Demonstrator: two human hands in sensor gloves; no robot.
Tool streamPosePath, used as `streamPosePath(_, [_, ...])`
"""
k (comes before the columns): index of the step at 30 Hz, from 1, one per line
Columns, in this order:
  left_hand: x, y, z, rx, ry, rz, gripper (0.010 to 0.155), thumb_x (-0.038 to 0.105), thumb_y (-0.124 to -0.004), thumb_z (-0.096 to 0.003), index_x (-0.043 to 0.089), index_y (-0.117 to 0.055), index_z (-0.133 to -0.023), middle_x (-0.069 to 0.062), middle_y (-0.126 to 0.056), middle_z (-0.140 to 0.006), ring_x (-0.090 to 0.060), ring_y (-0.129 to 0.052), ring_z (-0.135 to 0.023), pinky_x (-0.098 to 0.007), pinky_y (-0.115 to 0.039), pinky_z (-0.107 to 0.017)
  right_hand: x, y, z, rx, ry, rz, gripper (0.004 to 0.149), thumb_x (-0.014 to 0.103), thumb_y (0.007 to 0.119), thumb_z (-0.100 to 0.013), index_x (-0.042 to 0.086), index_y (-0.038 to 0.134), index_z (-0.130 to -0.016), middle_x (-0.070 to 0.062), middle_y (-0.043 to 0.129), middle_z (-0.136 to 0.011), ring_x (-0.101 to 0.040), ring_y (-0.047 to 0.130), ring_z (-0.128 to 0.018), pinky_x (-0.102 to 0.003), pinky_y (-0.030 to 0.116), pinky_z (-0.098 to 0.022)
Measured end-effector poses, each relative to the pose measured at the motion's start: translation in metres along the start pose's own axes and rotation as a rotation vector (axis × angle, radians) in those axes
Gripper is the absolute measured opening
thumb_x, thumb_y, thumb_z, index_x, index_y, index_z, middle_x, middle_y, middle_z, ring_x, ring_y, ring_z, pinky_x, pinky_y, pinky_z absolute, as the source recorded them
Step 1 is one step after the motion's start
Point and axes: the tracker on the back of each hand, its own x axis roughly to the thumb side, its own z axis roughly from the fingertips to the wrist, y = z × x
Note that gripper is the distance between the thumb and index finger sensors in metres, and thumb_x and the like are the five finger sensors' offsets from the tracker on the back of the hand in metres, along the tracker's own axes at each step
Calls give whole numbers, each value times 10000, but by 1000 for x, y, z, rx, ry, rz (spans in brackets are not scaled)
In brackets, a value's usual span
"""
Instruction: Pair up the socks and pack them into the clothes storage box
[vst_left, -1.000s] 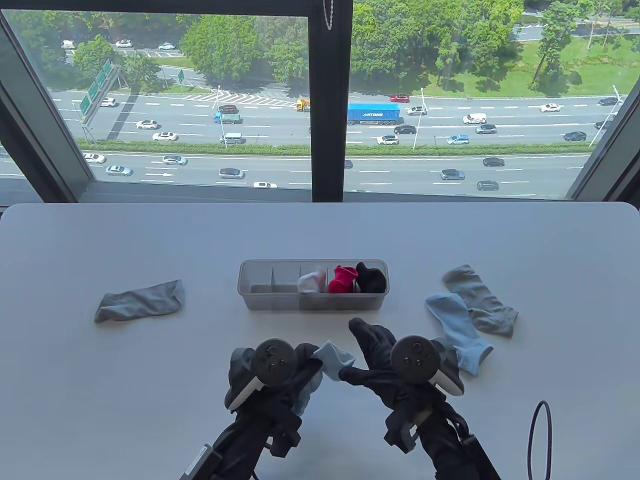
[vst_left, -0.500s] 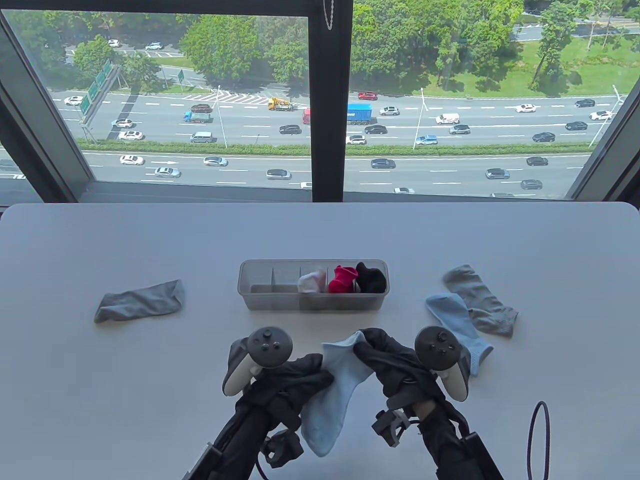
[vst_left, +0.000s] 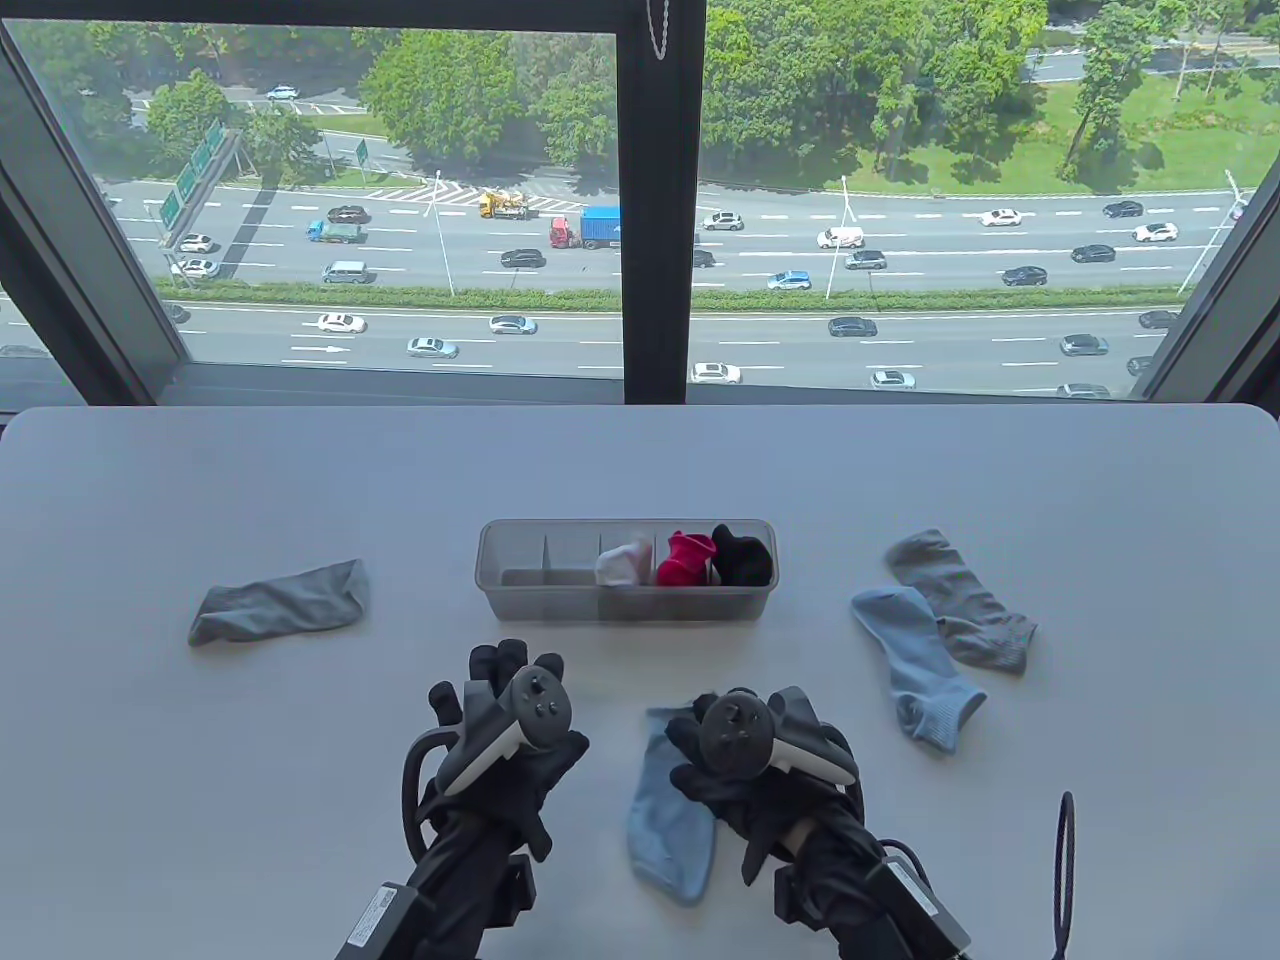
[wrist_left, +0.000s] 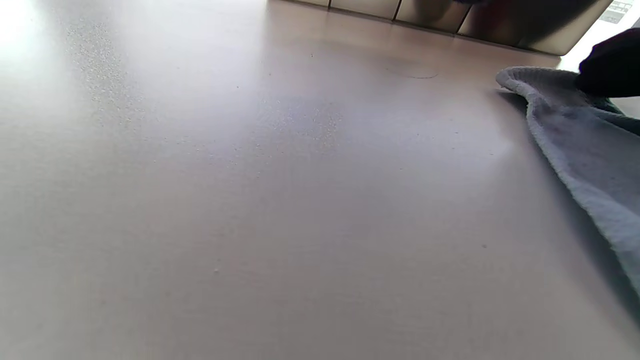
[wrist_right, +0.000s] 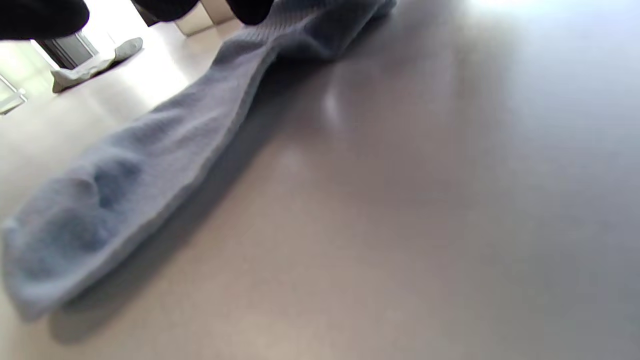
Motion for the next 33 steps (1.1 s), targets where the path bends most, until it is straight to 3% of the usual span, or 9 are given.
streamPosePath(5, [0, -1, 0, -7, -18, 6, 738, 506, -513, -589, 332, 19, -1070, 26, 233, -1085, -257, 254, -1031, -647, 86, -709, -63, -50, 25, -242, 289, -18, 661, 368, 665, -599, 135, 376, -1147, -317, 282, -1189, -606, 230, -1018, -730, 370, -705])
streamPosePath(12, [6, 1, 3, 1, -75, 8, 724, 485, -517, -596, 331, 3, -1075, 30, 226, -1086, -256, 243, -1035, -646, 71, -716, -134, -47, 45, -9, 590, -66, 761, 223, 755, -582, 131, 230, -1123, -318, 179, -1163, -606, 225, -1009, -701, 404, -719])
streamPosePath(14, [7, 2, 4, 7, -87, 13, 721, 481, -517, -597, 331, -1, -1077, 29, 223, -1087, -257, 239, -1037, -647, 67, -718, -141, -36, 43, 29, 649, 27, 732, 202, 775, -569, 151, 297, -1121, -277, 326, -1157, -500, 337, -1019, -605, 519, -725])
streamPosePath(17, [8, 3, 6, 14, -113, 23, 716, 474, -516, -599, 329, -4, -1078, 28, 219, -1090, -259, 230, -1040, -646, 62, -719, -132, -44, 44, -161, 667, 199, 558, 199, 802, -545, 183, 573, -1054, -140, 701, -1002, -330, 740, -830, -393, 739, -610])
streamPosePath(20, [13, 6, 10, 38, -164, 30, 715, 470, -516, -600, 327, -5, -1079, 21, 205, -1099, -267, 212, -1051, -651, 46, -723, -119, -53, 46, -287, 552, 41, 460, 202, 815, -530, 173, 708, -977, -131, 876, -848, -252, 905, -661, -328, 831, -477])
streamPosePath(25, [33, 25, 30, 214, -420, 146, 744, 478, -559, -589, 308, -39, -1093, -13, 97, -1159, -303, 87, -1109, -678, -55, -747, -38, -92, 50, -415, 91, -66, 459, 223, 826, -525, 150, 712, -963, -124, 908, -809, -240, 933, -622, -319, 843, -449])
streamPosePath(30, [52, 41, 52, 273, -613, 227, 815, 437, -669, -572, 295, -63, -1099, -30, -32, -1205, -317, -31, -1147, -695, -143, -761, 47, -81, 49, -317, -318, -125, 467, 244, 816, -526, 147, 688, -965, -109, 918, -800, -226, 937, -634, -318, 849, -457])
streamPosePath(31, [51, 42, 53, 287, -607, 231, 714, 364, -687, -580, 278, -234, -1126, -29, -278, -1234, -318, -254, -1185, -706, -243, -773, 54, -76, 48, -321, -345, -156, 468, 250, 806, -530, 138, 681, -966, -112, 920, -794, -230, 939, -637, -323, 850, -458])
streamPosePath(33, [44, 41, 50, 364, -574, 299, 464, 269, -697, -582, 216, -622, -1037, -30, -875, -936, -321, -865, -927, -672, -567, -743, 54, -70, 45, -343, -323, -191, 455, 272, 777, -541, 115, 688, -959, -125, 926, -785, -245, 942, -640, -341, 852, -460])
